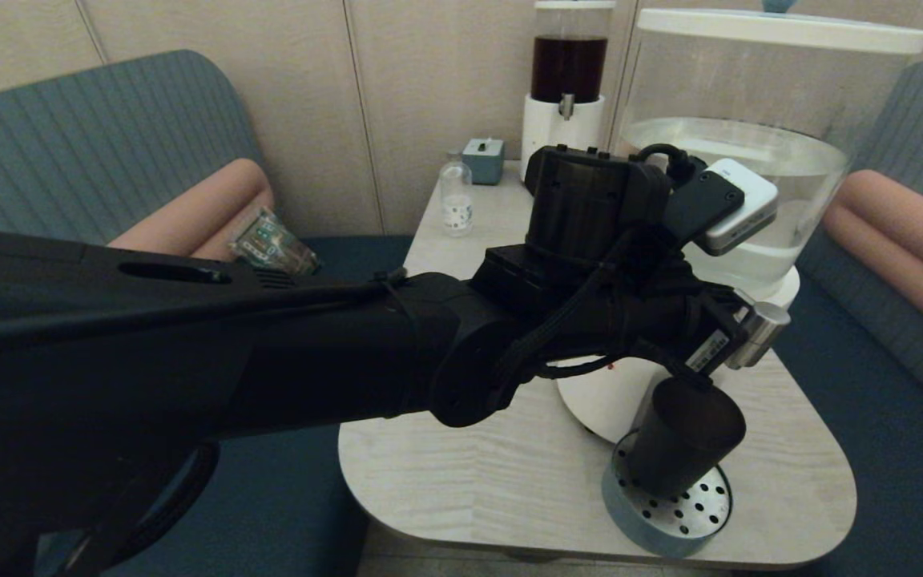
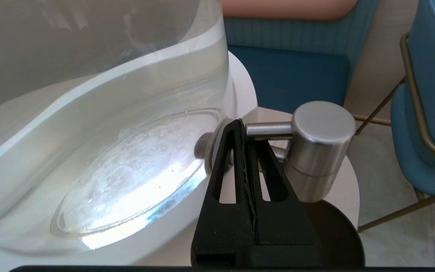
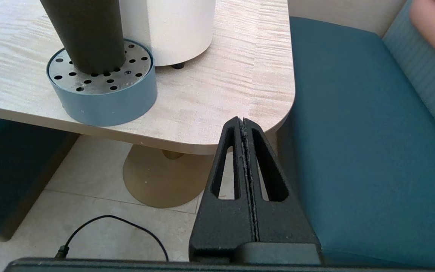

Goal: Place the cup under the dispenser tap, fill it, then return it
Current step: Turn off the faucet

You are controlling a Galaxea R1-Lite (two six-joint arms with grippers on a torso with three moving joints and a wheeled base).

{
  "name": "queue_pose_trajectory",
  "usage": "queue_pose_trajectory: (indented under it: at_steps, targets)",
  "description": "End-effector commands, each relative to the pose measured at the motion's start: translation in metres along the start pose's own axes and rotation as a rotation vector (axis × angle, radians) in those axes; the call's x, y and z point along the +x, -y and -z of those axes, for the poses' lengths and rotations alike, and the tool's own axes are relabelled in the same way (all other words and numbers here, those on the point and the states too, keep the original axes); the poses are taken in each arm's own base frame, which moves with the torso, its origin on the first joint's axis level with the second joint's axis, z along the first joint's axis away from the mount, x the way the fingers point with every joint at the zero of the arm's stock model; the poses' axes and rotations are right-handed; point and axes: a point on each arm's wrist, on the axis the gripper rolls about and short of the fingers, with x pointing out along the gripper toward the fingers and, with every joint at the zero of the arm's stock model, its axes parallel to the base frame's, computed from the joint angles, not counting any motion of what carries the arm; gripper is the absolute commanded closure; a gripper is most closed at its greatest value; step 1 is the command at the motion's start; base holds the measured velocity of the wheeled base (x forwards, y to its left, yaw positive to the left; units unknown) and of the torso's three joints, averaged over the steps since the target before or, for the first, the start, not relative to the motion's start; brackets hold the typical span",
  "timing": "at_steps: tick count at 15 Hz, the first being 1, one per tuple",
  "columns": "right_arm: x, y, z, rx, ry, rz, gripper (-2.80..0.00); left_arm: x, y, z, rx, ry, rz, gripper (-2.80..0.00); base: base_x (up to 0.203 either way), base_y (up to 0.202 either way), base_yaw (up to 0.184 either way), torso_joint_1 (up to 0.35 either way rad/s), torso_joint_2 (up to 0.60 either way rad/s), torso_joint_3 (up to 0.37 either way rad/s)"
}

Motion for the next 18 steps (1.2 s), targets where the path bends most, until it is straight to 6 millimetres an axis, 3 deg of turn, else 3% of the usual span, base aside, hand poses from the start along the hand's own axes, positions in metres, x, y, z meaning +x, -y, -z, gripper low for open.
queue_pose_trajectory:
  at_steps: [1,7,11,18]
  targets:
    - [0.0,0.0,0.0,-0.001,0.0,-0.001,0.0,0.002,0.0,-0.002,0.007,0.012,0.001,0.0,0.0,0.0,0.0,0.0,0.0,0.0]
    - [0.0,0.0,0.0,-0.001,0.0,-0.001,0.0,0.002,0.0,0.001,0.016,0.002,0.003,0.0,0.0,0.0,0.0,0.0,0.0,0.0]
    - [0.0,0.0,0.0,-0.001,0.0,0.0,0.0,-0.008,-0.001,-0.009,0.02,0.018,-0.002,0.0,0.0,0.0,0.0,0.0,0.0,0.0]
    - [0.0,0.0,0.0,-0.001,0.0,-0.001,0.0,-0.048,-0.002,-0.005,-0.005,-0.049,-0.013,0.0,0.0,0.0,0.0,0.0,0.0,0.0]
